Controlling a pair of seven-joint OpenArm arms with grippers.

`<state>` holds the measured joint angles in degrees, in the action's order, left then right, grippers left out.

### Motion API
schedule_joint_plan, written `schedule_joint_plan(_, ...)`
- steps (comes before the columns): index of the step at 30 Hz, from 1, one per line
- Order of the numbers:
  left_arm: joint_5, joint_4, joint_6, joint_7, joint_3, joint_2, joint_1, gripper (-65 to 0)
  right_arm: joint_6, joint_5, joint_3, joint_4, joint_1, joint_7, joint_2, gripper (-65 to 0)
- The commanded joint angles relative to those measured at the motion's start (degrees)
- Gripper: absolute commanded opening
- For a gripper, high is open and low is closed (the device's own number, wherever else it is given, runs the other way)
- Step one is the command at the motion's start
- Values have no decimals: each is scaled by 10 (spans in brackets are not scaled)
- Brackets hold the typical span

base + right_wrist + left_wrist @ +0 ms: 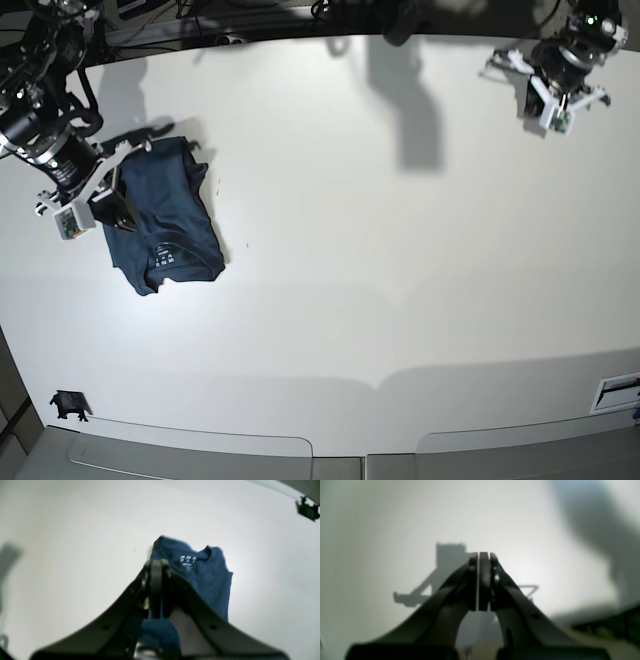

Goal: Fold the T-shirt properly

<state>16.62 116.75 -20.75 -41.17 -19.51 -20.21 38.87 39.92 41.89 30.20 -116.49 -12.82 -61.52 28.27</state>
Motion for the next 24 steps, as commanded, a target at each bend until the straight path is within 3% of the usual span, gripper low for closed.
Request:
schedule_joint_plan(1,-4,10,2,-3,-3,-6,19,-650,1,7,5,-15,0,14,11,-650)
schedule_joint_plan(6,-23,24,2,-78,-3,-6,114,-650,1,8,5,-28,-7,14,11,-650)
schedule_joint_plan(13,-26,40,2,-123,-3,-6,260,-650,1,8,5,-28,-7,10,11,-650)
schedule_joint_plan(15,-10,39,2,-134,-3,-6,294,-650,1,8,5,-28,-7,10,11,-650)
schedule_joint_plan(18,64,23,-3,-128,-3,-6,340,-650,1,8,5,-28,-7,8,11,-650)
schedule_joint_plan(21,123,-21,-76,-107,-2,-6,356,-650,1,8,5,-28,-7,-5,11,-650)
schedule_joint_plan(24,139,-93,-139,-70,8,-6,339,-650,1,24,5,-28,-7,-39,9,-650)
